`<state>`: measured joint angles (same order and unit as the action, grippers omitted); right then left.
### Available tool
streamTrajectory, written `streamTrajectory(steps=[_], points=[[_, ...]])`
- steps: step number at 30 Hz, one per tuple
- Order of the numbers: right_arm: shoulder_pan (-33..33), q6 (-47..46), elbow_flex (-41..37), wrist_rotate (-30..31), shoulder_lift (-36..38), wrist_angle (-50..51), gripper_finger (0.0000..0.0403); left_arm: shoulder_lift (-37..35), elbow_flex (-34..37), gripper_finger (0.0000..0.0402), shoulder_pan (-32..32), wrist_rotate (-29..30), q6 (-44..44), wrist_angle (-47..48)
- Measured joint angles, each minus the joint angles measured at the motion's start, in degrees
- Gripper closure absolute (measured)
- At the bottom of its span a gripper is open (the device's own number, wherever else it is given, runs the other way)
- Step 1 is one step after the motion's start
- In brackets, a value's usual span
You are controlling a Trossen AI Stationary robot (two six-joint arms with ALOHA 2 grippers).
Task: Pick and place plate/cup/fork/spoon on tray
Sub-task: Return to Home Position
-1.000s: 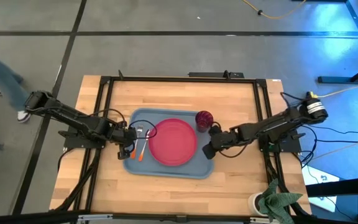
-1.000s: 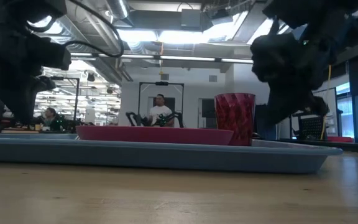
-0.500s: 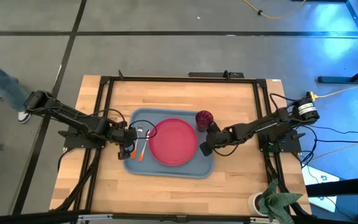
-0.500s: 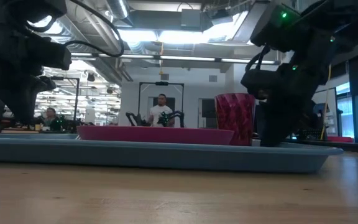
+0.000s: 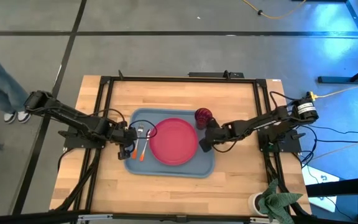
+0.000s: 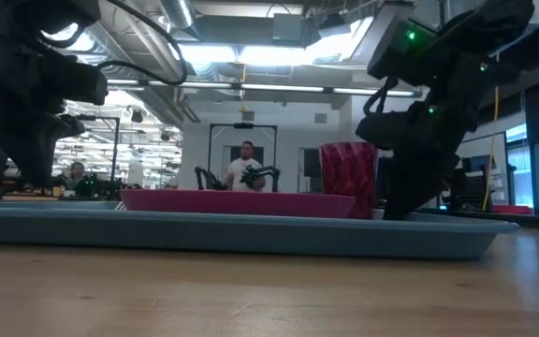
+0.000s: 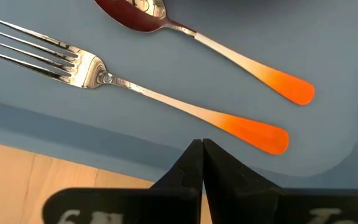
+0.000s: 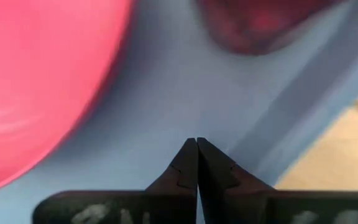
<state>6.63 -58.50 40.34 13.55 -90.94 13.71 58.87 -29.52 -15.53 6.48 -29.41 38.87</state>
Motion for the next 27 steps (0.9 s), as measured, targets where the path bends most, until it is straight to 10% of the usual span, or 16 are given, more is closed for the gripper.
streamTrajectory(steps=[15,27], points=[[4.5,11.3,15.4,-4.6,1.4,7.9,0.0402,-10.1,0.0,0.0401,0.0,-0.2,0.0,0.1],[4.9,27.3,17.8,6.8,20.4,7.0,0.0402,-29.4,-1.5,0.0401,0.0,6.5,0.9,-3.0]])
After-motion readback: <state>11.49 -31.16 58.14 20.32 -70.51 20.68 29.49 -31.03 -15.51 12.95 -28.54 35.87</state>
